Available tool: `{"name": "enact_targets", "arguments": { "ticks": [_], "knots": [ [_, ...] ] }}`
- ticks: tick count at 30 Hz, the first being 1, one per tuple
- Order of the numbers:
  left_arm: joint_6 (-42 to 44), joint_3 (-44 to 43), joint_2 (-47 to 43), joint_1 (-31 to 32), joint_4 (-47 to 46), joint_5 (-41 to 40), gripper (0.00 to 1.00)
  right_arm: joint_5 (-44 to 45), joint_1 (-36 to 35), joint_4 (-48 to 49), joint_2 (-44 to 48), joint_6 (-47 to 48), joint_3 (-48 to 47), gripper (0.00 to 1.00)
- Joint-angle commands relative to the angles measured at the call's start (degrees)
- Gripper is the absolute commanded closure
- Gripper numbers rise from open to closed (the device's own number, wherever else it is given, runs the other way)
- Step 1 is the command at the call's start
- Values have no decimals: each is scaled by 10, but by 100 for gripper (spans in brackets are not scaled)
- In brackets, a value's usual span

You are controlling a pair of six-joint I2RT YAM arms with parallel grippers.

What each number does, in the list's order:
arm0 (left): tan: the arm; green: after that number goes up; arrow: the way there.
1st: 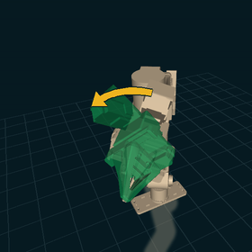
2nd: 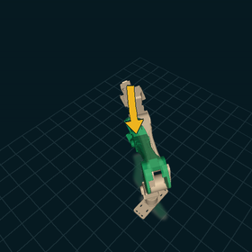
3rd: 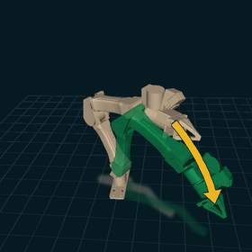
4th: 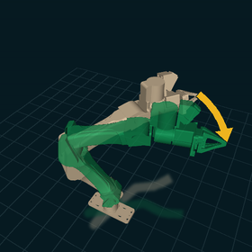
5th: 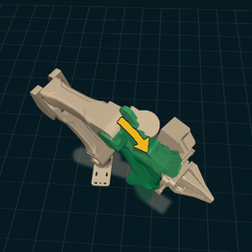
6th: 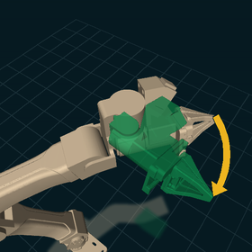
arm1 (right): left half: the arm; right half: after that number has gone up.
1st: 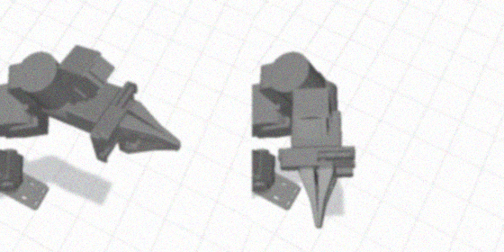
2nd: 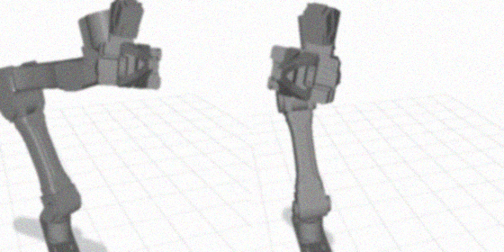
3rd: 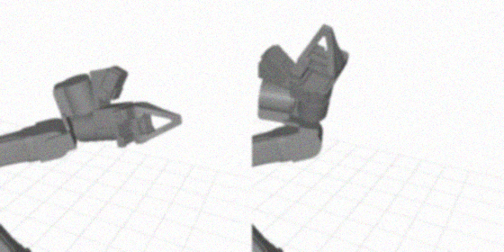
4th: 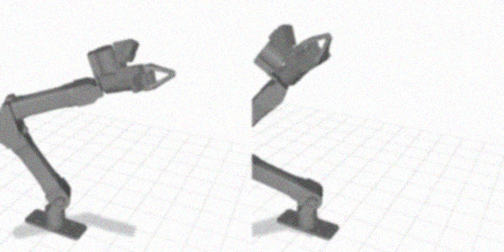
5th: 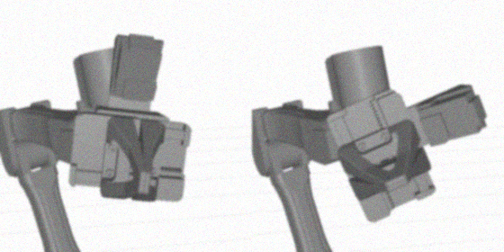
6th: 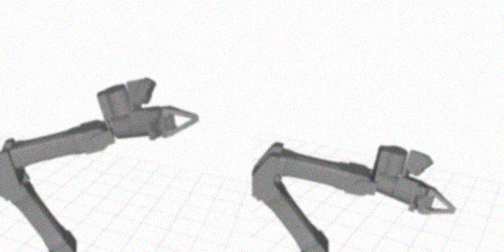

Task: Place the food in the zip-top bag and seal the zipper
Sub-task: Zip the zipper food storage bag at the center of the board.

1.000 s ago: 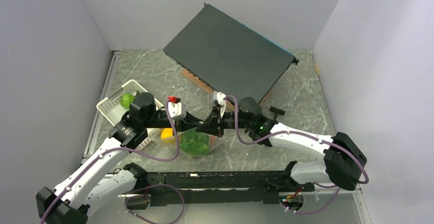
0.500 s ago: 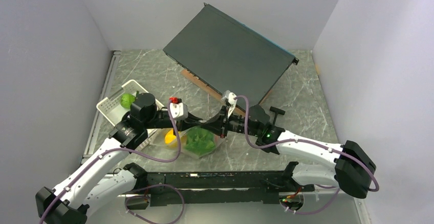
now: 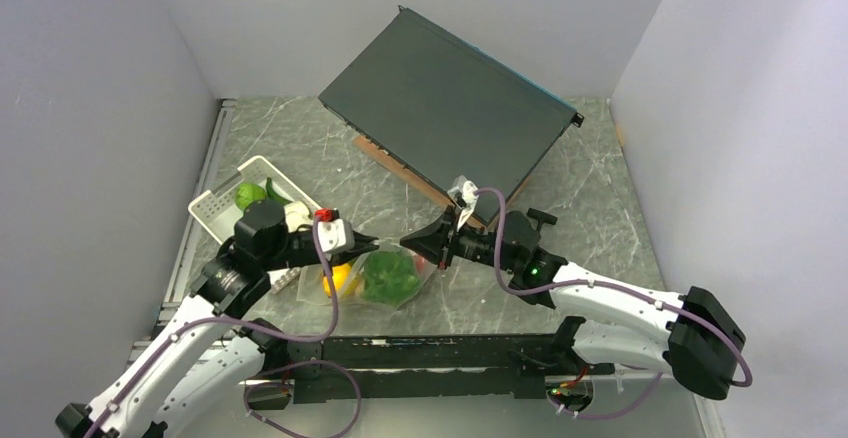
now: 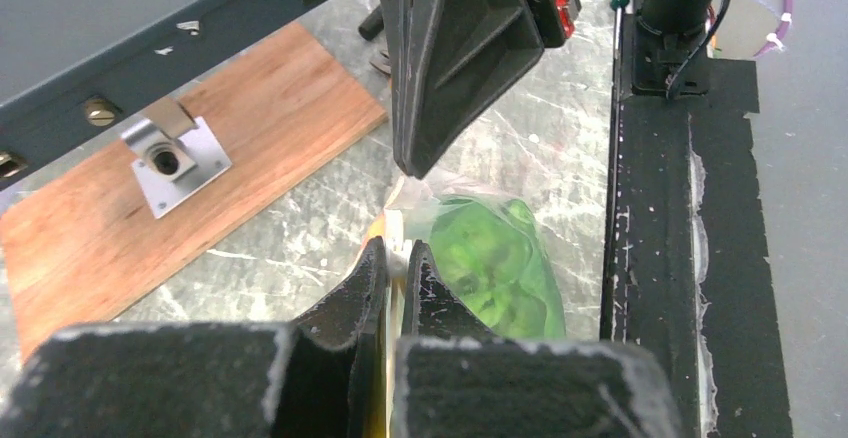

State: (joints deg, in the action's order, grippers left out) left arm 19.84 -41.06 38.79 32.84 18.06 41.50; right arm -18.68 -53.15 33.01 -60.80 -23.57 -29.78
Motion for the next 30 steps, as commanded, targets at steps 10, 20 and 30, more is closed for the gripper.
{"name": "enact_targets", "arguments": {
  "ticks": [10, 20, 30],
  "knots": [
    [-45, 4, 2, -12, -49, 69, 100, -164, 8, -125, -26, 165, -94, 72],
    [-70, 4, 11, -27, -73, 135, 100, -238, 7, -109, -85, 207, -142, 54],
    [-89, 7, 10, -37, -90, 165, 100, -283, 8, -60, -106, 171, -145, 83]
  ]
}}
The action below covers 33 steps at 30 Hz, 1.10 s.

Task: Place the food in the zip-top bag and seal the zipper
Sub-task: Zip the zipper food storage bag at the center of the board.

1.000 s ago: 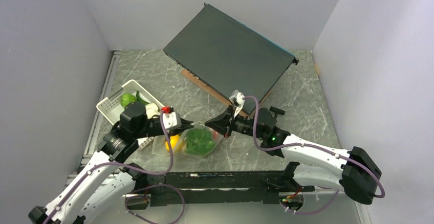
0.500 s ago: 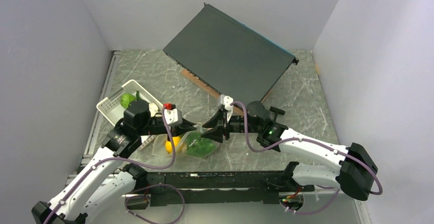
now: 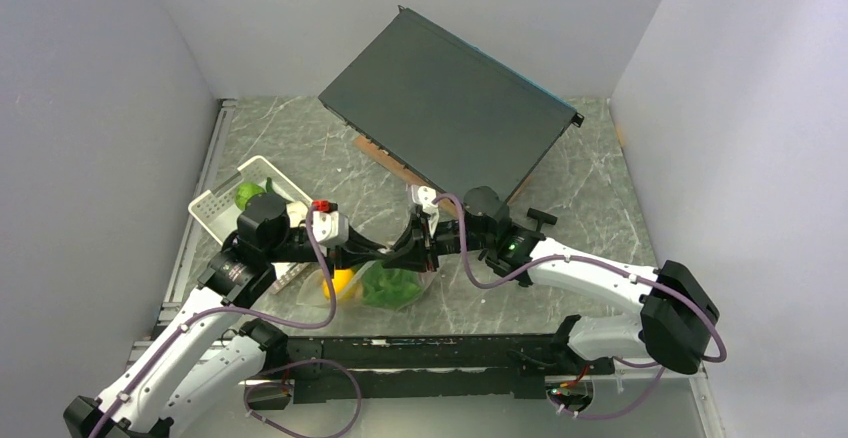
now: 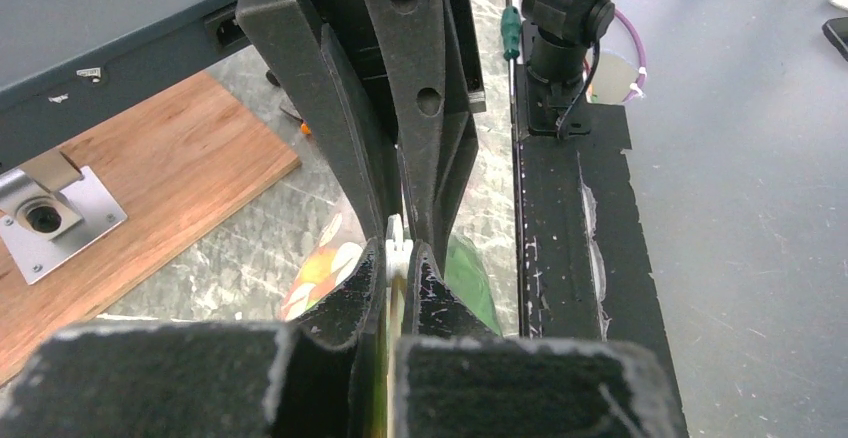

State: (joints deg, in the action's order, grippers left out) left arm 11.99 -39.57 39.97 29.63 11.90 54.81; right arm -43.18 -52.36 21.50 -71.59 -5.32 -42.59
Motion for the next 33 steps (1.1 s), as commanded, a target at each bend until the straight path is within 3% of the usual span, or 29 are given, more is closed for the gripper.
{"name": "enact_targets", "arguments": {
  "ticks": [1, 3, 4, 9, 13, 21, 25, 29, 33],
  "knots": [
    [-11, -9, 0, -6, -26, 30, 100, -38, -1, 57, 4, -15, -16, 89],
    [-14, -12, 3, -7, -22, 19, 100, -36, 0, 59, 8, -22, -15, 100],
    [-16, -13, 4, -8, -19, 13, 98, -32, 0, 59, 11, -27, -13, 100],
    [-23, -11, 0, -13, -12, -18, 65, -13, 0, 61, 23, -40, -1, 100],
    [-26, -5, -9, -15, -15, -25, 54, 0, 0, 64, 26, -43, 3, 100],
    [-40, 0, -5, -17, -37, 1, 62, 7, 0, 62, 27, -41, 0, 100],
    [-34, -9, 17, -16, -19, 23, 74, 17, -1, 61, 31, -41, -1, 100],
    [-29, -14, 27, -17, -5, 26, 76, 27, -2, 61, 34, -39, 1, 100],
    [-27, -13, 26, -17, -6, 33, 89, 27, -1, 56, 35, -35, 0, 100]
  ]
}}
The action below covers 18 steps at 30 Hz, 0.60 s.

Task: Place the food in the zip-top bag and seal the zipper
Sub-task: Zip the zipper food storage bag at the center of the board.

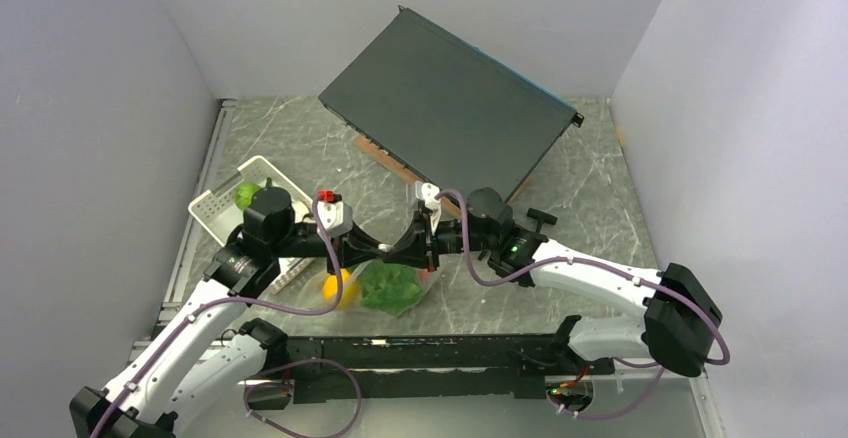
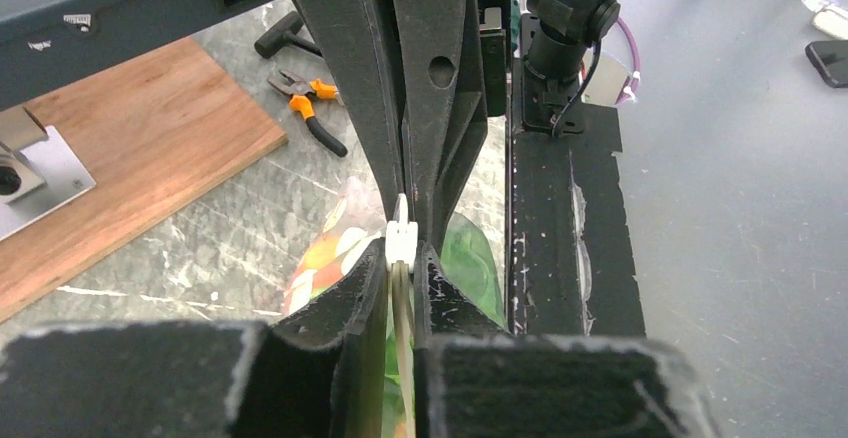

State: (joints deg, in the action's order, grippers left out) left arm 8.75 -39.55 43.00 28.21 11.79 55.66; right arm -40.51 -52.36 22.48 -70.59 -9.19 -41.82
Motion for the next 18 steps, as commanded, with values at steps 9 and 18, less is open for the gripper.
{"name": "enact_targets", "arguments": {
  "ticks": [9, 18],
  "knots": [
    [5, -6, -23, -4, -18, 21, 87, 12, -13, 1, 20, 41, -28, 100],
    [-1, 4, -42, -5, -32, 23, 71, 14, -13, 9, 19, 37, -24, 100]
  ]
}}
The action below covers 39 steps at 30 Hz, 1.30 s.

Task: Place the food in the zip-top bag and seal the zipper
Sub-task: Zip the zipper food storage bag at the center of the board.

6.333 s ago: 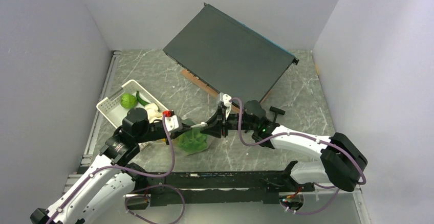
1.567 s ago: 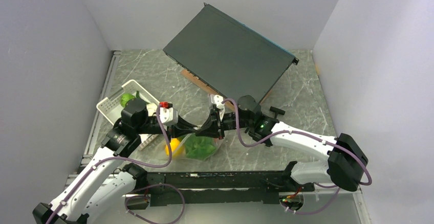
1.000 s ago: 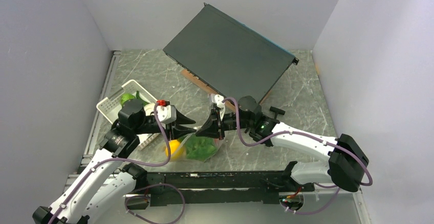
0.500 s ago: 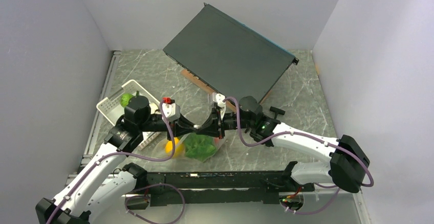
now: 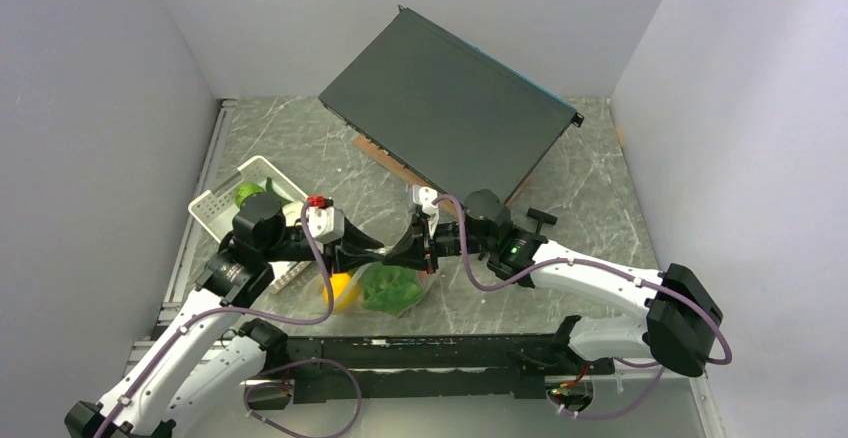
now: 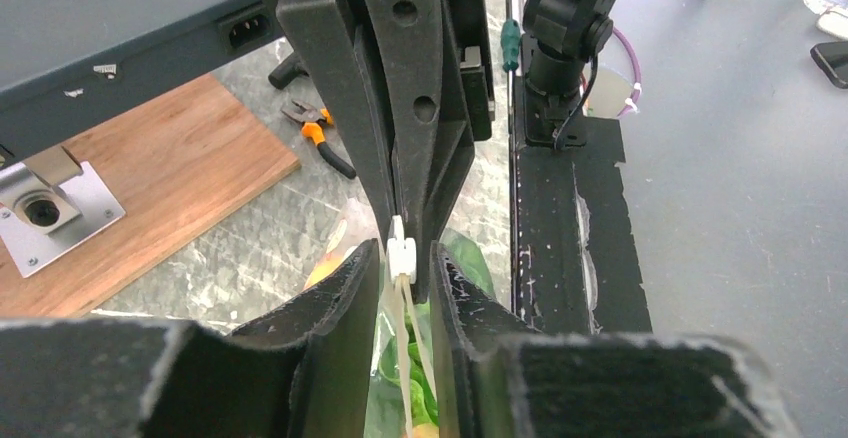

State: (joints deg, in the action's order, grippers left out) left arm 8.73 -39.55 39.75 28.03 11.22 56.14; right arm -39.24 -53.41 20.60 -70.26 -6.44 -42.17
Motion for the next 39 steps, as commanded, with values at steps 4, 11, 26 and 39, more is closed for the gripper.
{"name": "enact_targets", "arguments": {
  "ticks": [4, 11, 26, 39],
  "knots": [
    [5, -2, 2, -3, -14, 23, 80, 4, -2, 30, 17, 7, -21, 100],
    [9, -9, 18, -3, -3, 24, 72, 2, -2, 36, 15, 4, -21, 100],
    [7, -2, 8, -4, -22, 32, 94, -3, -6, 19, 11, 16, -31, 99],
    [11, -4, 11, -5, -11, 32, 100, -3, -12, -20, -7, 41, -64, 100]
  ]
}}
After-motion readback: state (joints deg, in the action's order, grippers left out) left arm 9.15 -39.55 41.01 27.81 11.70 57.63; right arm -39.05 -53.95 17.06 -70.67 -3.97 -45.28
